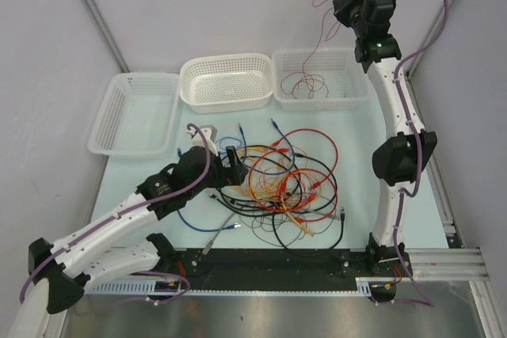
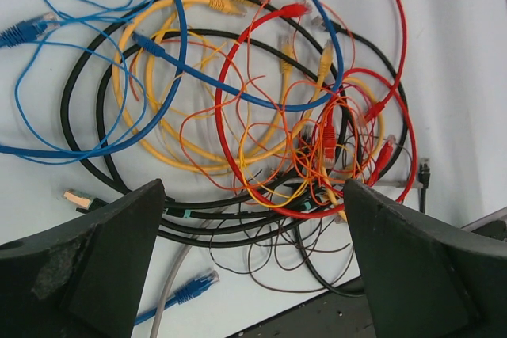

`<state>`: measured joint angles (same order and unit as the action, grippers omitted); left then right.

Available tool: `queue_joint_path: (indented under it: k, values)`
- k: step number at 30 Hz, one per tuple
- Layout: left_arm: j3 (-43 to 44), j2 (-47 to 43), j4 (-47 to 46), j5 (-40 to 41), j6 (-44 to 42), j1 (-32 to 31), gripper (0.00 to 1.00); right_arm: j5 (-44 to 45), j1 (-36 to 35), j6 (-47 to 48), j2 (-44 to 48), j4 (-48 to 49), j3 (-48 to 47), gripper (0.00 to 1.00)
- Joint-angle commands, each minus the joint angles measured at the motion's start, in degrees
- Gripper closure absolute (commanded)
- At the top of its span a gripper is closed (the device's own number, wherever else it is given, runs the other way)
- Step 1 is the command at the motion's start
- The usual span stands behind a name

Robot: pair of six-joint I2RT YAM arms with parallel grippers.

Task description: Untangle the cables

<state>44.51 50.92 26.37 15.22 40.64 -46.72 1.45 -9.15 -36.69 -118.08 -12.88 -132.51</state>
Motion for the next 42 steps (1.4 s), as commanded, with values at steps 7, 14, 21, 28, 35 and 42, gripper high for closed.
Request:
queue_joint_path:
  k: [7,14,21,28,35,42]
  values:
    - [0.49,6.91,-4.48,-3.09,1.63,0.31,0.00,-2.51,0.97,0.12,-8.91,-2.29,-2.32,0.01]
    - [2.86,8.85,-4.66,-4.41,0.75,0.31,0.00,7.93,-2.28,3.99,-1.92,-12.87,6.71,0.00]
    - [3.74,7.45,-4.31,-3.36,0.66,0.23,0.00,8.66,-8.23,3.64,20.91,-2.34,36.14,0.00]
    - [3.48,6.13,-3.70,-2.13,0.93,0.23,0.00,18.07,-21.07,6.20,36.16,-5.02,59.89,0.00]
    - [0.67,2.44,-2.82,2.35,4.61,0.40,0.00,9.71,-21.25,2.06,39.15,-11.73,74.57,0.00]
    - [-1.88,-0.20,-1.06,3.33,5.85,0.49,0.00,8.74,-22.05,-1.37,45.66,-7.95,87.50,0.05]
